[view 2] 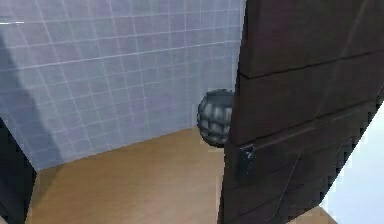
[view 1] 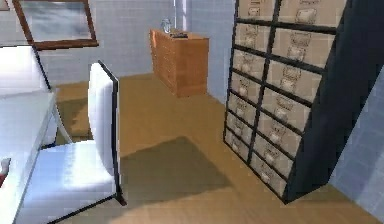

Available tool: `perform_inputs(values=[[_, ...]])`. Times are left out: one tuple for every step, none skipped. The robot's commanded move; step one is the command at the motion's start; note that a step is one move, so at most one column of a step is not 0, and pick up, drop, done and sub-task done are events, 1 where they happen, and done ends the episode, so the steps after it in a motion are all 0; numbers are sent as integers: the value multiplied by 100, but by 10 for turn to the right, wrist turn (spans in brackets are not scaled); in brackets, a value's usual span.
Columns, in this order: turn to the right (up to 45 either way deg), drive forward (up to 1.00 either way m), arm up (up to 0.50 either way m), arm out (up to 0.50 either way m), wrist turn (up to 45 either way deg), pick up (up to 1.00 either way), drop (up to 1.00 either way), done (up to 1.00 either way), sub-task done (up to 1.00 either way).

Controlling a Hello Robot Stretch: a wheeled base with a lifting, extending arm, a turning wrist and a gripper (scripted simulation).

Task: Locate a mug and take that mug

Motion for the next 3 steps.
perform_inputs(values=[[0,100,0,0,0,0,0,0,0],[150,0,0,0,0,0,0,0,0],[0,10,0,0,0,0,0,0,0]])
